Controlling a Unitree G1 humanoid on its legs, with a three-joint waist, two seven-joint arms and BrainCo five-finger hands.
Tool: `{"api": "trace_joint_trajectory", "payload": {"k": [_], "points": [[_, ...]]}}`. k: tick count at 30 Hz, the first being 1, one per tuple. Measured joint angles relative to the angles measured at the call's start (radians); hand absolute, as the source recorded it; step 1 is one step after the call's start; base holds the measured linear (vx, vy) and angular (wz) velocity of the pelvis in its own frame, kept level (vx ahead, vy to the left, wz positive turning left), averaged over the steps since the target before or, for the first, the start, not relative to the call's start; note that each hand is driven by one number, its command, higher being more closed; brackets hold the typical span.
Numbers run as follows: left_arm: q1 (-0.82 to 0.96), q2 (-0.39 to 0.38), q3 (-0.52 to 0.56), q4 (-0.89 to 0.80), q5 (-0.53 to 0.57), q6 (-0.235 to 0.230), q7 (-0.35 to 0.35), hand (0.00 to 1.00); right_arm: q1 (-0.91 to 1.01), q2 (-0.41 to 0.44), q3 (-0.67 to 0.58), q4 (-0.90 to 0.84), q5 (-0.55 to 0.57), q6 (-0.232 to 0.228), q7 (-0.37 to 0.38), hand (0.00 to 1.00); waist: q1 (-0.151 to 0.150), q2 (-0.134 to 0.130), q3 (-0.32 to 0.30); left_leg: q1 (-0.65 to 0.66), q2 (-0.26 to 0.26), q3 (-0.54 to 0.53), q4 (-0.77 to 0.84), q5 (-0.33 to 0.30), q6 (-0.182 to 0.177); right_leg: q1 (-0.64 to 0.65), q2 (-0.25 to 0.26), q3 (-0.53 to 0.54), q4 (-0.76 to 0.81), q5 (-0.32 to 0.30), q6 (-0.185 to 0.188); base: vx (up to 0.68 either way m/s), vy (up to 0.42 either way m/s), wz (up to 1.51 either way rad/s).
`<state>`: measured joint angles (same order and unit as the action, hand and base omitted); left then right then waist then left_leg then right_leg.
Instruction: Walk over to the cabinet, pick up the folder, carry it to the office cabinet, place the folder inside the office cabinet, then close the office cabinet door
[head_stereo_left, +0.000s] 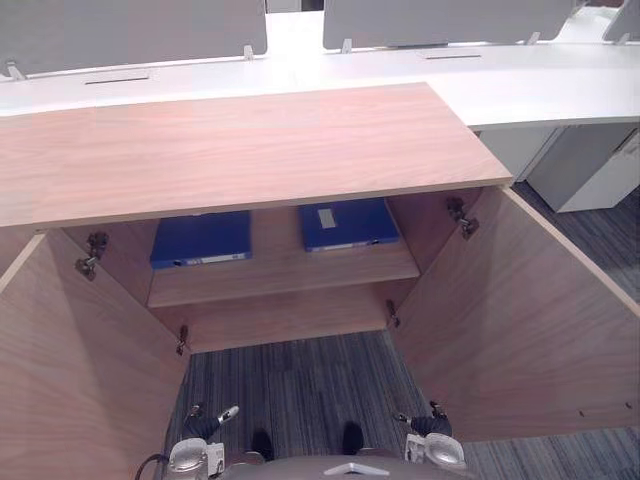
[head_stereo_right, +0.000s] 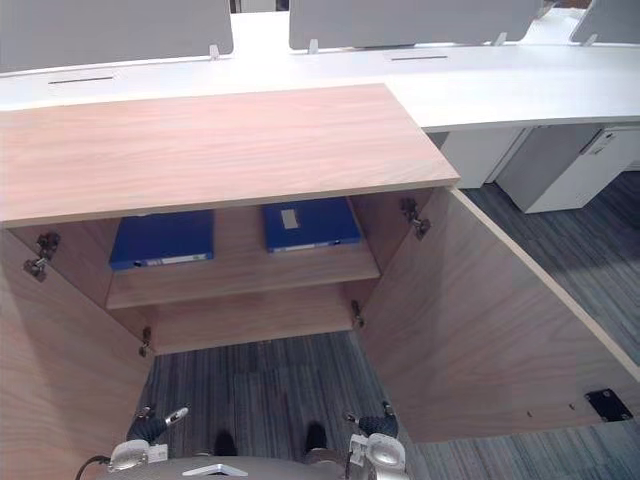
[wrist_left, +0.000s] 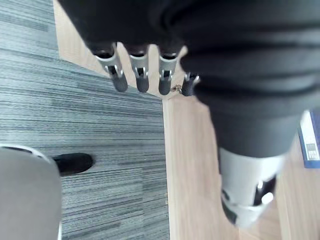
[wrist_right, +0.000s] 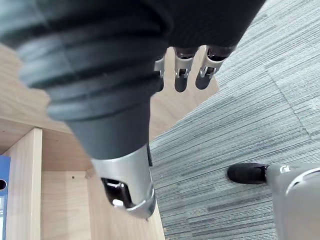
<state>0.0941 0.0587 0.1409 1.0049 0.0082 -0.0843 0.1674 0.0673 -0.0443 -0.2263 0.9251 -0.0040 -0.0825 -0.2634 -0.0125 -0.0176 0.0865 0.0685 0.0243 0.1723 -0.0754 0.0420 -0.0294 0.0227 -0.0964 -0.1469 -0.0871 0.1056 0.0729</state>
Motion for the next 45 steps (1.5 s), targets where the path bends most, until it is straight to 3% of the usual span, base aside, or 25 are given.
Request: {"api": "trace_joint_trajectory", "payload": {"k": [5, 10, 17, 21, 26, 30, 34, 38, 45], "points": [[0.001, 0.000, 0.007, 0.009, 0.017, 0.002, 0.000, 0.00, 0.000, -0.003, -0.044, 0.002, 0.038, -0.001, 0.000, 0.00, -0.005, 0.001, -0.007, 0.028, -0.003, 0.026, 0.000, -0.010, 0.003, 0.013, 0.003, 0.029, 0.000, -0.004, 0.006, 0.01, 0.009, -0.18], [0.004, 0.001, 0.004, 0.009, 0.038, 0.006, -0.001, 0.00, 0.018, -0.001, -0.124, -0.010, 0.143, -0.005, -0.006, 0.00, -0.021, 0.001, -0.007, 0.054, -0.003, 0.104, 0.004, -0.041, 0.003, -0.001, 0.010, 0.109, 0.001, 0.001, 0.010, 0.01, 0.020, -0.46], [0.008, -0.002, -0.027, 0.008, 0.045, 0.013, -0.001, 0.00, 0.125, 0.039, -0.309, -0.268, 0.356, -0.054, -0.038, 0.00, -0.071, 0.016, -0.025, 0.058, 0.017, 0.246, 0.080, -0.129, -0.008, -0.044, 0.040, 0.255, 0.007, 0.015, 0.009, 0.05, 0.013, -0.65], [0.005, -0.002, -0.035, 0.000, 0.045, 0.012, 0.000, 0.00, 0.136, 0.043, -0.408, -0.404, 0.394, -0.081, -0.084, 0.00, -0.101, 0.025, -0.031, 0.065, 0.026, 0.300, 0.116, -0.164, 0.000, -0.058, 0.059, 0.324, 0.007, 0.021, 0.008, 0.04, 0.007, -0.60], [0.001, -0.002, -0.041, -0.013, 0.056, 0.011, -0.001, 0.00, 0.081, 0.029, -0.509, -0.502, 0.396, -0.104, -0.134, 0.00, -0.109, 0.034, -0.028, 0.072, 0.027, 0.326, 0.129, -0.188, -0.001, -0.064, 0.064, 0.355, 0.007, 0.019, 0.006, -0.01, -0.004, -0.22], [0.001, 0.000, -0.067, -0.014, 0.062, 0.010, -0.002, 0.00, 0.013, -0.026, -0.525, -0.519, 0.394, -0.111, -0.154, 0.00, -0.113, 0.050, -0.030, 0.055, 0.026, 0.331, 0.144, -0.199, 0.000, -0.078, 0.061, 0.360, 0.007, 0.019, 0.005, -0.04, -0.020, -0.06], [0.013, 0.004, -0.090, -0.014, 0.064, 0.000, -0.022, 0.00, -0.076, -0.181, -0.501, -0.508, 0.391, -0.111, -0.145, 0.00, -0.116, 0.067, -0.013, 0.047, 0.027, 0.331, 0.156, -0.209, 0.002, -0.083, 0.061, 0.361, 0.007, 0.018, 0.005, -0.04, -0.037, -0.01], [0.028, 0.023, -0.117, -0.014, 0.064, -0.004, -0.031, 0.00, -0.163, -0.346, -0.403, -0.398, 0.380, -0.109, -0.073, 0.00, -0.120, 0.078, -0.009, 0.037, 0.028, 0.320, 0.162, -0.210, 0.002, -0.092, 0.063, 0.363, 0.006, 0.020, 0.008, -0.04, -0.056, -0.02], [0.041, 0.039, -0.125, -0.014, 0.064, -0.011, -0.049, 0.00, -0.182, -0.392, -0.317, -0.347, 0.352, -0.095, -0.006, 0.00, -0.121, 0.074, -0.007, 0.036, 0.025, 0.304, 0.161, -0.210, 0.003, -0.091, 0.059, 0.355, 0.000, 0.018, 0.008, -0.05, -0.045, 0.03]]}}
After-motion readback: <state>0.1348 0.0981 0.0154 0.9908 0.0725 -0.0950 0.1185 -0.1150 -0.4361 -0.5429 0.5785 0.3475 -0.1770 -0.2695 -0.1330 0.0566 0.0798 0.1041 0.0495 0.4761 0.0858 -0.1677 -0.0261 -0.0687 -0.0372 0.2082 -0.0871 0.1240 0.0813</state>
